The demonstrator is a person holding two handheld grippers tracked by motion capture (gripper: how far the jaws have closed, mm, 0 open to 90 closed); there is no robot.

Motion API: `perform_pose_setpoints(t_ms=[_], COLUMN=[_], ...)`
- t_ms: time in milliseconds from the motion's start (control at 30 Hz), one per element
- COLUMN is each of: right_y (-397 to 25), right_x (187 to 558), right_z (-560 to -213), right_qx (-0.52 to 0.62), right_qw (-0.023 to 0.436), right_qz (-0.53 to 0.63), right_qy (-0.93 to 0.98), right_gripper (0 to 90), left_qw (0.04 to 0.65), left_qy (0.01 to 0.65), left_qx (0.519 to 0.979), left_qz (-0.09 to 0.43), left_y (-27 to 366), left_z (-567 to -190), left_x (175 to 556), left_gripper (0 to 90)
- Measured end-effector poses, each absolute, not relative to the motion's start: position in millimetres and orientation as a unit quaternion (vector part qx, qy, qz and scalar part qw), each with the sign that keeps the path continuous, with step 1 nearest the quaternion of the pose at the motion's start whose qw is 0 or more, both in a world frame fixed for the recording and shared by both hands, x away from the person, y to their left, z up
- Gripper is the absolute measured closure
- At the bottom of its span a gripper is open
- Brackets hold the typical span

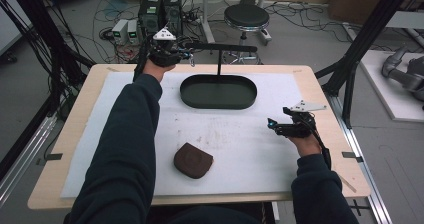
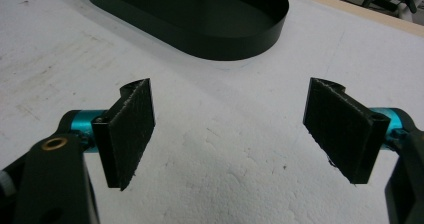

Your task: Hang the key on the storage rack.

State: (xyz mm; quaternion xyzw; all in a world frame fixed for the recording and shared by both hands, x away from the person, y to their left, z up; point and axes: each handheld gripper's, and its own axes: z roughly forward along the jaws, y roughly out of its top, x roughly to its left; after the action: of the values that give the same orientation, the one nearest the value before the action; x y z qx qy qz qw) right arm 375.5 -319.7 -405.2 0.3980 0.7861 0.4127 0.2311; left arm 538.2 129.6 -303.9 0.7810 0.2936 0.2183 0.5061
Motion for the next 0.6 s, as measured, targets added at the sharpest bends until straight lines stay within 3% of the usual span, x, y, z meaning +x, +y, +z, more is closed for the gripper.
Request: perform_pose_setpoints(t_ms=[600], right_y=[-318.6], right_x=[374.4], right_z=[-406.3], right_qx=[0.397], right_qw=[0.228], right_qz=[0.41], right_qy=[0.789], right_gripper=[20.9], left_qw=[0.495], left_qy=[0.332], left_qx=[0.763], left_qz=[0.25], left_y=[122.6], left_z=[-306.6], left_x=[554.6], left_gripper=[87.3])
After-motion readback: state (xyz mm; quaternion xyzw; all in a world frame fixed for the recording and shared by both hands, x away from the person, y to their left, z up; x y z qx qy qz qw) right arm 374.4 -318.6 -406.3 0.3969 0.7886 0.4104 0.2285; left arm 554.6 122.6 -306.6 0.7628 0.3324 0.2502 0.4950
